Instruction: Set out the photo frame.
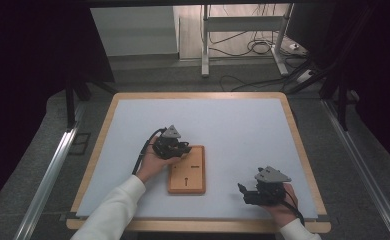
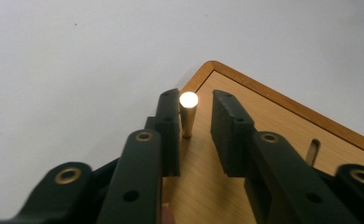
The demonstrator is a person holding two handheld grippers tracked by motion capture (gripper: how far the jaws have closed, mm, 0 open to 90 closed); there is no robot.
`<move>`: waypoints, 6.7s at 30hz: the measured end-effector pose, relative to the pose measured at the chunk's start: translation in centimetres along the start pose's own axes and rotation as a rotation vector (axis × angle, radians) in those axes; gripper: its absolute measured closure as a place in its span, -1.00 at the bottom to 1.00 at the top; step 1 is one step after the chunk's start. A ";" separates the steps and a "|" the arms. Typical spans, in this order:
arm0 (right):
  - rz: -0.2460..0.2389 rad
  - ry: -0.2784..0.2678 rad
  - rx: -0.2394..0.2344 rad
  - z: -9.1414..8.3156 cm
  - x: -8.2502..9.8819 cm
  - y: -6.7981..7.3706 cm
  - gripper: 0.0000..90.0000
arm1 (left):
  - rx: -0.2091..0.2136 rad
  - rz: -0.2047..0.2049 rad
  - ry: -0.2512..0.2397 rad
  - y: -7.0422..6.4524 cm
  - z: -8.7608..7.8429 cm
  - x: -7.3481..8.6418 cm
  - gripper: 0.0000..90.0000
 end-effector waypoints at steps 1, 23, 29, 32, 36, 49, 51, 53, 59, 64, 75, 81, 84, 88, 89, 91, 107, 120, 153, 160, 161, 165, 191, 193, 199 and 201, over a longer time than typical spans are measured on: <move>0.000 0.000 0.000 0.0 0.0 0.0 -0.76 | 0.000 0.000 0.000 0.0 0.0 0.0 0.68; -0.023 -0.006 -0.014 0.1 -0.4 0.7 -0.76 | 0.044 -0.049 0.007 0.8 0.3 -0.1 0.87; -0.100 -0.019 -0.024 0.0 -1.3 2.0 -0.76 | 0.064 -0.069 0.020 1.0 0.3 -0.3 0.87; -0.148 -0.016 -0.039 0.2 -1.8 3.0 -0.78 | 0.072 -0.073 0.025 1.1 0.3 -0.3 0.87; -0.180 -0.014 -0.060 0.5 -2.2 4.1 -0.78 | 0.086 -0.069 0.034 1.3 0.3 -0.4 0.86; -0.232 -0.013 -0.101 1.5 -3.6 6.2 -0.79 | 0.140 -0.097 0.059 2.1 0.4 -0.7 0.85; -0.247 -0.013 -0.108 1.8 -3.9 6.8 -0.80 | 0.149 -0.112 0.056 2.2 0.4 -0.8 0.85; -0.268 -0.011 -0.112 2.2 -4.3 7.5 -0.80 | 0.163 -0.118 0.060 2.4 0.4 -0.8 0.85; -0.351 -0.003 -0.114 3.6 -5.1 9.3 -0.83 | 0.180 -0.136 0.076 2.7 0.5 -1.0 0.85; -0.398 0.018 -0.111 5.0 -5.6 10.7 -0.83 | 0.194 -0.144 0.089 3.0 0.5 -1.2 0.85; -0.488 0.016 -0.027 6.8 -6.3 12.4 -0.81 | 0.211 -0.166 0.094 3.2 0.6 -1.3 0.84; -0.574 -0.021 0.024 6.8 -6.7 13.1 -0.74 | 0.196 -0.163 0.097 3.2 0.6 -1.3 0.86; -0.606 -0.035 0.037 6.6 -7.0 13.3 -0.63 | 0.172 -0.147 0.095 3.0 0.6 -1.4 0.87; -0.609 -0.060 0.046 6.2 -7.4 13.1 -0.48 | 0.160 -0.145 0.085 2.9 0.6 -1.5 0.88; -0.612 -0.056 0.043 6.2 -7.5 13.0 -0.46 | 0.159 -0.145 0.087 3.0 0.6 -1.5 0.88; -0.617 -0.061 0.038 6.1 -7.7 12.9 -0.39 | 0.160 -0.148 0.087 3.0 0.6 -1.5 0.88; -0.638 -0.065 0.009 5.5 -9.4 12.1 -0.08 | 0.147 -0.159 0.082 3.4 0.8 -1.6 0.84; -0.676 -0.068 0.017 5.2 -10.7 11.4 0.19 | 0.122 -0.158 0.074 3.5 0.7 -1.7 0.74; -0.649 -0.025 -0.088 5.7 -14.1 9.9 0.29 | -0.071 -0.209 -0.076 3.7 -9.1 6.7 -0.21; -0.659 -0.007 -0.114 6.0 -15.3 9.6 0.33 | -0.067 -0.211 -0.072 3.6 -8.9 7.1 -0.21; -0.663 -0.005 -0.116 6.0 -15.3 9.5 0.34 | -0.065 -0.210 -0.069 3.6 -8.9 7.1 -0.21; -0.690 0.004 -0.113 6.2 -15.7 9.6 0.38 | -0.063 -0.214 -0.066 3.7 -8.8 7.3 -0.21; -0.656 -0.002 -0.275 2.6 -18.3 8.4 0.53 | -0.060 -0.227 -0.079 3.9 -8.6 7.6 -0.20; -0.653 -0.002 -0.270 2.6 -18.1 8.2 0.53 | -0.060 -0.226 -0.079 3.8 -8.6 7.5 -0.20; -0.609 0.001 -0.226 2.9 -18.2 6.9 0.50 | -0.059 -0.228 -0.078 3.9 -8.6 7.6 -0.21; -0.596 0.003 -0.222 3.0 -18.3 6.5 0.50 | -0.057 -0.229 -0.076 3.9 -8.5 7.6 -0.21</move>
Point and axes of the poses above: each handheld gripper's, and its own axes: z roughly forward along the jaws, x roughly out of its underside, y roughly to its left, the point moved 2 cm from there along z, roughly forward along the jaws, and after that the axes turned 3 degrees about -z, right-handed, at the moved point
